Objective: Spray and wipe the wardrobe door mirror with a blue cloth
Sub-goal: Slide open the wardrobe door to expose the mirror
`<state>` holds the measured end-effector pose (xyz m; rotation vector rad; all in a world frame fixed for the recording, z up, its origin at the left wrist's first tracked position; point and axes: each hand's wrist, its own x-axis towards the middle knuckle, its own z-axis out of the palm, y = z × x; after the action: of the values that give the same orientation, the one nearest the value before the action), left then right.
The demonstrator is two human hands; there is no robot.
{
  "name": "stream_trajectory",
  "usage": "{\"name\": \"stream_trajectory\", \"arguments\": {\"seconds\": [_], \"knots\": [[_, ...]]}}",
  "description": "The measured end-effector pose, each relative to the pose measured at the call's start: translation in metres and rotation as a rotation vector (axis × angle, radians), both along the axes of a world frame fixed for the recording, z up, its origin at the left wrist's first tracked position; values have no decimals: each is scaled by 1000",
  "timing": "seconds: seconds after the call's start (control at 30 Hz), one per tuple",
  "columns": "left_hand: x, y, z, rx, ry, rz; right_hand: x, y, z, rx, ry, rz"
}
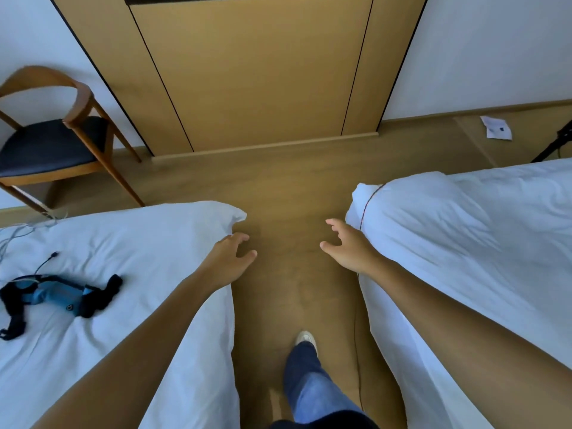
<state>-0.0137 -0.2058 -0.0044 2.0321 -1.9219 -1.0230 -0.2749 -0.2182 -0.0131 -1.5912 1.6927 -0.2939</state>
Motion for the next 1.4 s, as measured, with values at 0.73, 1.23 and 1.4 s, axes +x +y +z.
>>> {"name": "stream_trajectory", "arguments": {"seconds": [0.73,1.23,1.4], "knots": [[-45,-415,3,-21,10,-146,-46,-380,-11,43,-84,-251],[-144,-698,-1,46,50,-340,-108,-600,-15,78,-125,-479],[-237,-780,-10,52,76,-420,-194,-669,-26,63,-138,-564]]}}
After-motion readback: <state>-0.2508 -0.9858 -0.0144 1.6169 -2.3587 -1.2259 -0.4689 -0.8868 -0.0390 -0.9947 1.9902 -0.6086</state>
